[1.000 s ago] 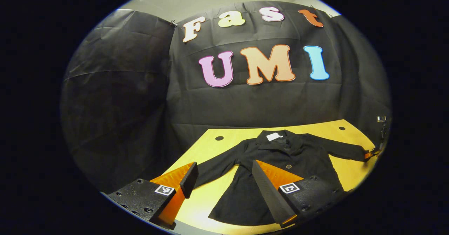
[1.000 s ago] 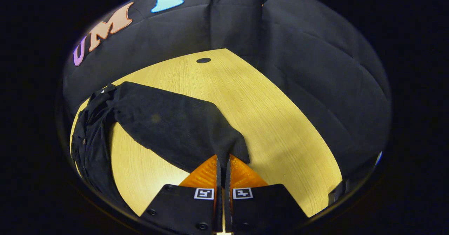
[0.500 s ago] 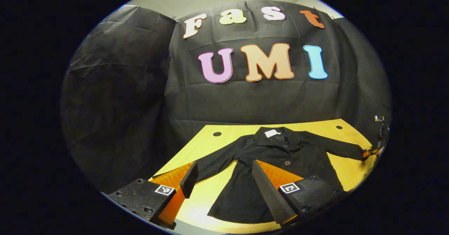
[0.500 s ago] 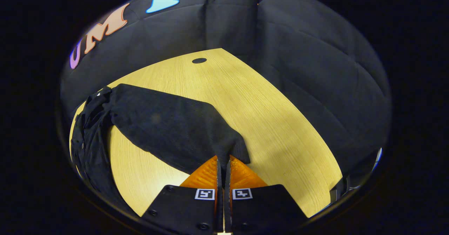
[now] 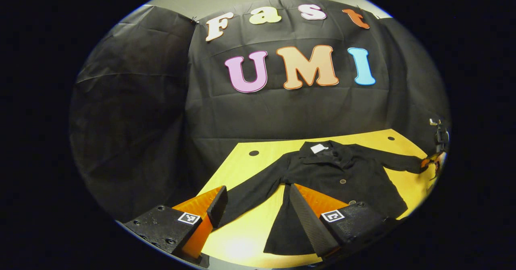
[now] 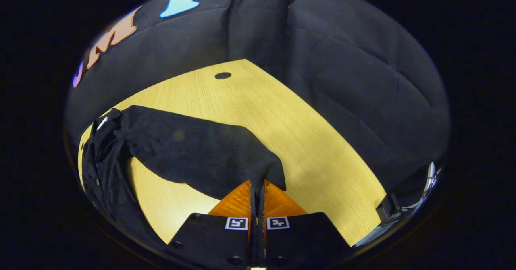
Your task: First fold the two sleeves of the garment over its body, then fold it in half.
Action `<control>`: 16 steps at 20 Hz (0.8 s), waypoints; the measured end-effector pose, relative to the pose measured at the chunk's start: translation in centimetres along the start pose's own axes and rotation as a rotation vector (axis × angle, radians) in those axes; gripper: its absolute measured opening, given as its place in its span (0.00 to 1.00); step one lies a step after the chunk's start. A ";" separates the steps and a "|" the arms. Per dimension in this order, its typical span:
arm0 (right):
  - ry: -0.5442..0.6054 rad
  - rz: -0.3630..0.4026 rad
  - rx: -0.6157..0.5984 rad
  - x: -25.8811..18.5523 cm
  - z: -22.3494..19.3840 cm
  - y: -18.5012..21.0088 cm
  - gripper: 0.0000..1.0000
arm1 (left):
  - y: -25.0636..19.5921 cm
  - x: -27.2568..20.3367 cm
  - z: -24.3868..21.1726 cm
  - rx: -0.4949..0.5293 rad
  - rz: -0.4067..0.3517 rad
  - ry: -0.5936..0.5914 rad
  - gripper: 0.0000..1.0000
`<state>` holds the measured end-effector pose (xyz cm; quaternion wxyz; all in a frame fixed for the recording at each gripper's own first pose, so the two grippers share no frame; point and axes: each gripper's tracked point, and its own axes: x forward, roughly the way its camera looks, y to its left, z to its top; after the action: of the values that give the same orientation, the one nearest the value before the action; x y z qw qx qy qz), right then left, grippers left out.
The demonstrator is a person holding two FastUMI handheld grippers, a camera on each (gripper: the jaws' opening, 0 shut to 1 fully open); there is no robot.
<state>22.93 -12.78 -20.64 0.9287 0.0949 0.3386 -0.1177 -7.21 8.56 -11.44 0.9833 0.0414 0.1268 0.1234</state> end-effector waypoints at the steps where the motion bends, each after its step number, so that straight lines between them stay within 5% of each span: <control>1: -0.014 0.007 -0.003 -0.7 0.7 0.5 0.03 | 0.4 0.4 -0.3 0.000 -0.006 0.001 0.98; 8: -0.138 0.112 0.027 -5.5 7.5 8.5 0.02 | 2.8 2.8 -2.2 -0.062 -0.029 0.033 0.93; 16: -0.290 0.287 0.001 -10.9 14.3 22.0 0.02 | 5.9 4.8 -3.8 -0.081 -0.026 0.047 0.93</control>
<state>29.76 6.28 -0.68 0.9749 0.1244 0.1846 0.0031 -5.03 15.67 -15.59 0.9825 -0.0031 0.1451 0.1164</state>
